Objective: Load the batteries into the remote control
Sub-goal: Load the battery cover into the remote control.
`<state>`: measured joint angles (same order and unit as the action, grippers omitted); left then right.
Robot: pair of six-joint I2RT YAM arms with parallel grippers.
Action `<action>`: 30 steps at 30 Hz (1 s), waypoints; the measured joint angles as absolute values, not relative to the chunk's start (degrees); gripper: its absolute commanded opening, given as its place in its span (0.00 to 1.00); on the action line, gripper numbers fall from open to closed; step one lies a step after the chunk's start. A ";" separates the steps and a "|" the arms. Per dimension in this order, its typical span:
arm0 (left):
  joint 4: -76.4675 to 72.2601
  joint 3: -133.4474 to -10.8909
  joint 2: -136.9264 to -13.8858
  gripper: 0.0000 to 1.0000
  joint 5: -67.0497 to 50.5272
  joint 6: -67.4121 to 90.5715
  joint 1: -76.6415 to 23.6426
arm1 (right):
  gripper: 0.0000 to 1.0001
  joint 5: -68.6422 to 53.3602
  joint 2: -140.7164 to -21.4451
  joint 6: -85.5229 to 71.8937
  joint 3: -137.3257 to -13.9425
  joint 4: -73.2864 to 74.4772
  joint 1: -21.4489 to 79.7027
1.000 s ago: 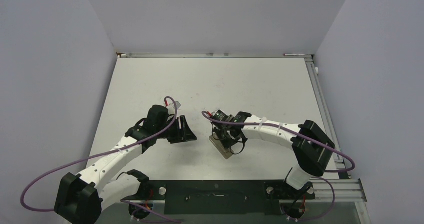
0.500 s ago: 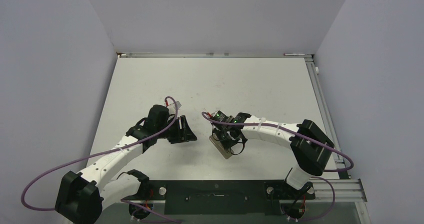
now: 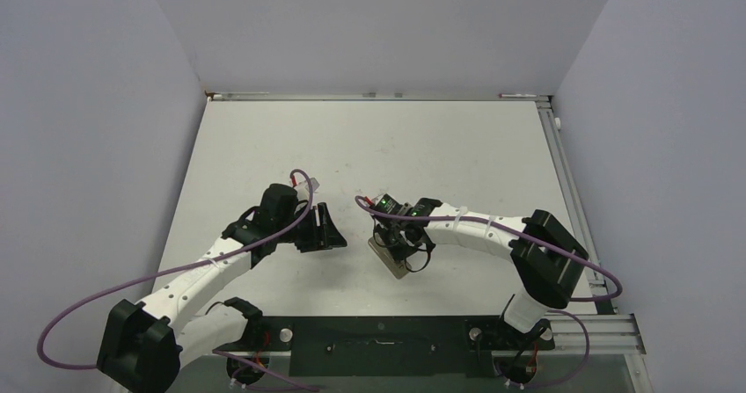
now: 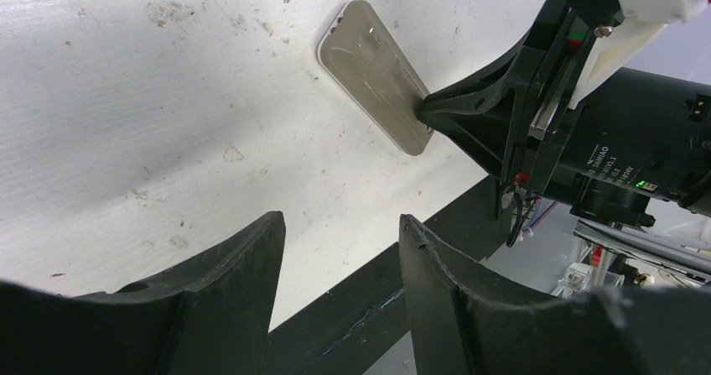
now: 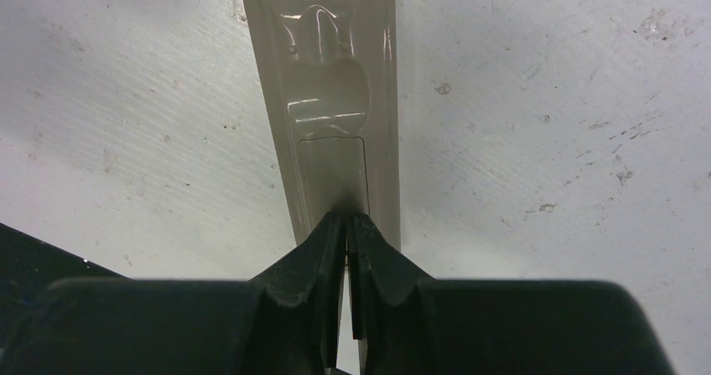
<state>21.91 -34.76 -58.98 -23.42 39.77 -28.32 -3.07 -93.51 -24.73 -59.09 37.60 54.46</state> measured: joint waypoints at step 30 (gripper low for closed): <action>21.91 -34.76 -58.98 0.49 -23.40 39.77 -28.32 | 0.09 0.67 -88.23 -28.18 -59.72 40.01 56.97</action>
<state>21.91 -34.76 -58.98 -23.40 39.77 -28.32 0.67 -88.23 -28.18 -59.72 40.01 56.97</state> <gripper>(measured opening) 0.494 0.086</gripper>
